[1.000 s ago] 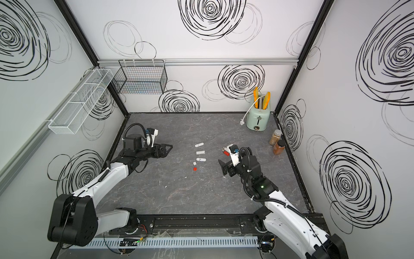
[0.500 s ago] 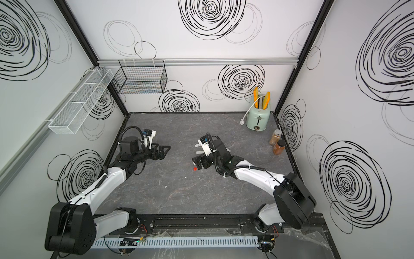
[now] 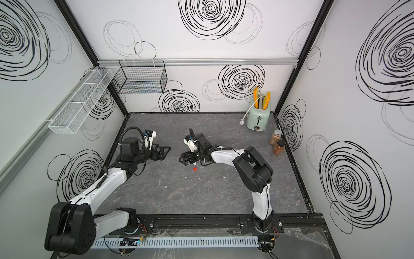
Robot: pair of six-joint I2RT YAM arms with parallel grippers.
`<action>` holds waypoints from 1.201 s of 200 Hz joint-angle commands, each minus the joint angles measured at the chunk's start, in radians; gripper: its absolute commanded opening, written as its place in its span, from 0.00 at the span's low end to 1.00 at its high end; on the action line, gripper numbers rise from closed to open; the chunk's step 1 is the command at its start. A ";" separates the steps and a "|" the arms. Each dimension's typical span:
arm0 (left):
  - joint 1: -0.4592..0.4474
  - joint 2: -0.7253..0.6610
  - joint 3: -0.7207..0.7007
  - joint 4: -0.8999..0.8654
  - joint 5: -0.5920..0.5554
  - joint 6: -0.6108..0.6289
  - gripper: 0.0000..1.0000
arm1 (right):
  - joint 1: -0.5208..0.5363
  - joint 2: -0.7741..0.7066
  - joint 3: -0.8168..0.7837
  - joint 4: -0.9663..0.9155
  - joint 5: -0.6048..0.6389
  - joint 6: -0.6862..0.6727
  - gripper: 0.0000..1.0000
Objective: Close the usb drive cover
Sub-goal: Adjust the cover at the center of the board.
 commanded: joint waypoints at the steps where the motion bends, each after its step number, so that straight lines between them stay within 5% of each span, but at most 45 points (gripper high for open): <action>1: -0.004 -0.021 -0.009 0.047 0.009 0.027 0.98 | -0.007 0.033 0.043 -0.048 -0.058 0.020 0.95; 240: -0.006 -0.035 -0.025 0.065 0.018 0.026 0.98 | 0.001 -0.016 -0.084 -0.150 -0.006 -0.024 0.85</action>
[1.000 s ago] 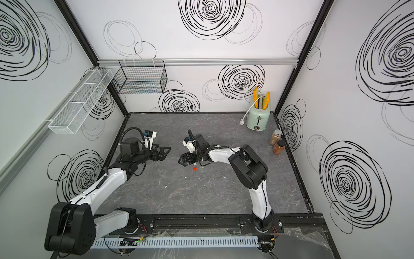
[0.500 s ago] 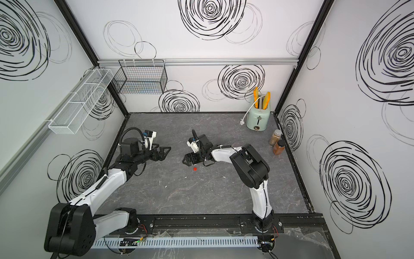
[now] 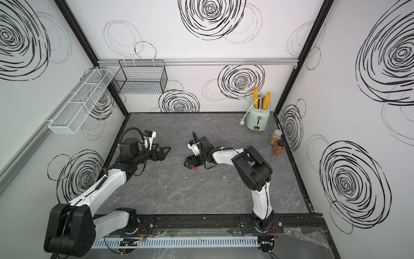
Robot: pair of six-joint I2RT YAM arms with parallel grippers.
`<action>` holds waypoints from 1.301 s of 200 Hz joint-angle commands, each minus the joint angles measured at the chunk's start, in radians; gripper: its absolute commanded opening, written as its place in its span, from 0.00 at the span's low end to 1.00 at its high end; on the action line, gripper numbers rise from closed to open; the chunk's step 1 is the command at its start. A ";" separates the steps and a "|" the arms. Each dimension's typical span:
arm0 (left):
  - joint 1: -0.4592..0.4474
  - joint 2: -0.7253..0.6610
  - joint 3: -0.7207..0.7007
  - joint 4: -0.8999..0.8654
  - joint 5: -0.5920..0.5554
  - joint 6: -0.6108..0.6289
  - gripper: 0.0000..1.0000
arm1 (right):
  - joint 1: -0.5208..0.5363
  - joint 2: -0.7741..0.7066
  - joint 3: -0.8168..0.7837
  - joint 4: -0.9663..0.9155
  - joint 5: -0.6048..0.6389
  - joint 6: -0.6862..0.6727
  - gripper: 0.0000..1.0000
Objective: Close the usb drive cover
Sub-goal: Adjust the cover at the center of the board, then adjust the USB drive at the center of the board.
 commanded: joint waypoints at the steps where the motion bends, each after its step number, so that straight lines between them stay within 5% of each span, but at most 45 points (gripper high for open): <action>1: -0.005 -0.020 -0.010 0.044 0.017 0.020 0.98 | 0.019 -0.010 -0.010 -0.100 0.020 -0.014 0.85; 117: -0.006 -0.020 -0.020 0.057 0.012 0.020 0.98 | -0.075 -0.152 -0.016 -0.174 0.076 -0.020 0.83; 260: -0.006 0.000 -0.014 0.054 0.016 0.019 0.98 | -0.059 -0.032 0.006 -0.160 0.030 -0.017 0.81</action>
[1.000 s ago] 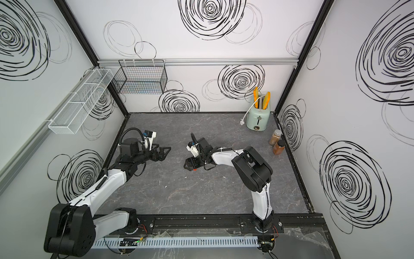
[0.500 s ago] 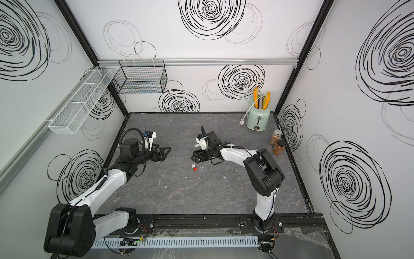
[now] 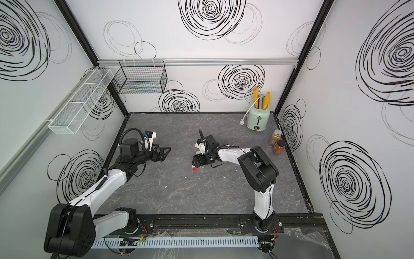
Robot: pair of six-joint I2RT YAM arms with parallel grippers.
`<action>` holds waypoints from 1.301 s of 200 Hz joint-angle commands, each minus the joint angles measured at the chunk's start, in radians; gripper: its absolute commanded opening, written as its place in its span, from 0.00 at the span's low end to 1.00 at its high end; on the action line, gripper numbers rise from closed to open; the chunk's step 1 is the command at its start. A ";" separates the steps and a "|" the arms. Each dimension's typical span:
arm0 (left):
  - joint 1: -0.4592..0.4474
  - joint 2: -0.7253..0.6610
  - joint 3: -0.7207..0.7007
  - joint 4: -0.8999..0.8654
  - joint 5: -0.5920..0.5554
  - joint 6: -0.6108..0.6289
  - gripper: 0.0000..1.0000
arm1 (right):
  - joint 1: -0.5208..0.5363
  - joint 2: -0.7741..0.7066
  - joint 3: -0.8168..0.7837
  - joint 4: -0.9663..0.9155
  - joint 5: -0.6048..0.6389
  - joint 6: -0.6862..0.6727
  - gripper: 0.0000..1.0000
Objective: Close the usb drive cover
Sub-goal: Adjust the USB drive at the center of the board, then pick up the cover from the center of the board.
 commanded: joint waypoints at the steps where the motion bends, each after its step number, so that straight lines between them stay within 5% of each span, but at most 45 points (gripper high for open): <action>1: -0.004 0.002 -0.003 0.046 0.016 0.018 0.98 | 0.013 0.029 0.028 -0.018 -0.017 0.001 0.81; 260: -0.005 -0.010 -0.009 0.048 0.011 0.021 0.98 | 0.139 -0.038 -0.083 0.000 -0.010 0.070 0.77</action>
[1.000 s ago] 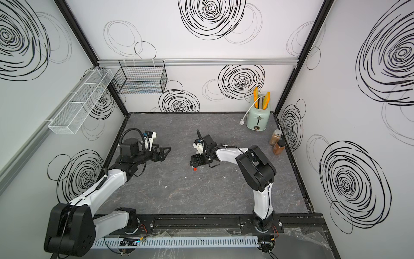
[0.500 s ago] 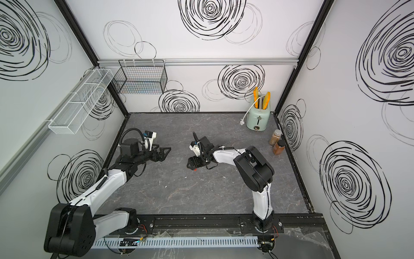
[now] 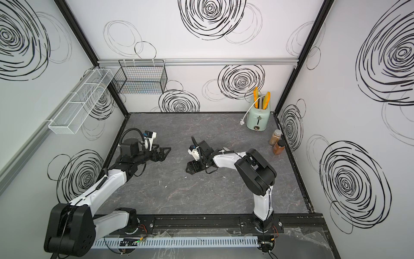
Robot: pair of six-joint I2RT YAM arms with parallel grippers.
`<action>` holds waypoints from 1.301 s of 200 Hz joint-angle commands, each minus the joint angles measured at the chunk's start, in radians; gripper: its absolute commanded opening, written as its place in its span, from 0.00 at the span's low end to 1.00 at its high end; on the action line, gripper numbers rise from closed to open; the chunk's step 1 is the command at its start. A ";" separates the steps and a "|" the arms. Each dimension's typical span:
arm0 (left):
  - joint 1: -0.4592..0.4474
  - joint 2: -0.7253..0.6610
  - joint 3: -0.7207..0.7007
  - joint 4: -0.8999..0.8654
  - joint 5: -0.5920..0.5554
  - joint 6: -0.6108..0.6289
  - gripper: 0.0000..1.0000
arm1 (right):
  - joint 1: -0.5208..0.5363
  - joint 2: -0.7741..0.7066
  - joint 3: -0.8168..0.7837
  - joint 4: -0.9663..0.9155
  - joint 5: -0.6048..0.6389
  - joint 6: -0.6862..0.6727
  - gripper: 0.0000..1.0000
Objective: Close the usb drive cover
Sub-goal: Pick up the cover from the center of the board.
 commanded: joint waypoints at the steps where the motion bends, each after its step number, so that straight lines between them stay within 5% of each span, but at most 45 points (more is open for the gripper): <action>1: -0.005 -0.011 -0.008 0.047 0.011 0.019 0.98 | 0.021 -0.019 -0.034 -0.052 0.011 0.025 0.77; 78: -0.005 -0.014 -0.009 0.050 0.013 0.018 0.98 | -0.026 -0.046 0.078 -0.160 0.074 -0.081 0.75; 162: -0.005 -0.009 -0.010 0.049 0.009 0.021 0.98 | -0.041 0.166 0.335 -0.245 0.049 -0.170 0.72; 260: -0.009 0.006 -0.007 0.054 0.016 0.018 0.98 | 0.000 0.177 0.291 -0.334 0.144 -0.278 0.56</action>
